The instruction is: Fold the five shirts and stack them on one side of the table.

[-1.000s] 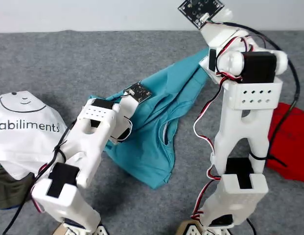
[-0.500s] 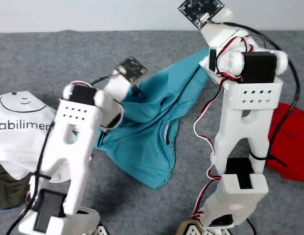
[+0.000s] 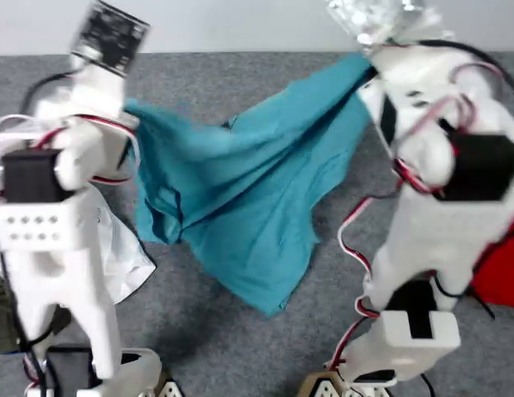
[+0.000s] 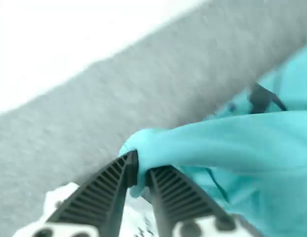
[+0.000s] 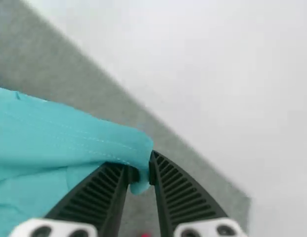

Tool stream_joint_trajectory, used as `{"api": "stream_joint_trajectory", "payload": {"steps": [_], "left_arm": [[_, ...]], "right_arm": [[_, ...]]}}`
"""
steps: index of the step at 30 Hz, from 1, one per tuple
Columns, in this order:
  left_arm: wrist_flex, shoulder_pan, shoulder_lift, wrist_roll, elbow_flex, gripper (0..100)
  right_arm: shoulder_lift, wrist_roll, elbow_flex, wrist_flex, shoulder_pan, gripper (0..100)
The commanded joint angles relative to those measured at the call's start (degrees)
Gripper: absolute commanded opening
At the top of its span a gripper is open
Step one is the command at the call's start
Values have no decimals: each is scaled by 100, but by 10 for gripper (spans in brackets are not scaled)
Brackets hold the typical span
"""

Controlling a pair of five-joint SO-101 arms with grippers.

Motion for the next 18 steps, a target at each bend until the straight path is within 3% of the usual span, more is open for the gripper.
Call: {"api": "stream_joint_trajectory", "payload": {"steps": [1,8,14,18], "left_arm": [[44,-229,-264,70,-848,5],[211,-220,-273,44,-2255,5],[985,-211,-273,-237,-2888,5],[1055,-202,-413,-413,-3125,5]], "right_arm": [[-470,132,-413,-426,338,13],[-1218,677,-413,-1095,409,13],[-1815,1055,-413,-971,426,13],[-2176,1266,-413,-787,444,13]]}}
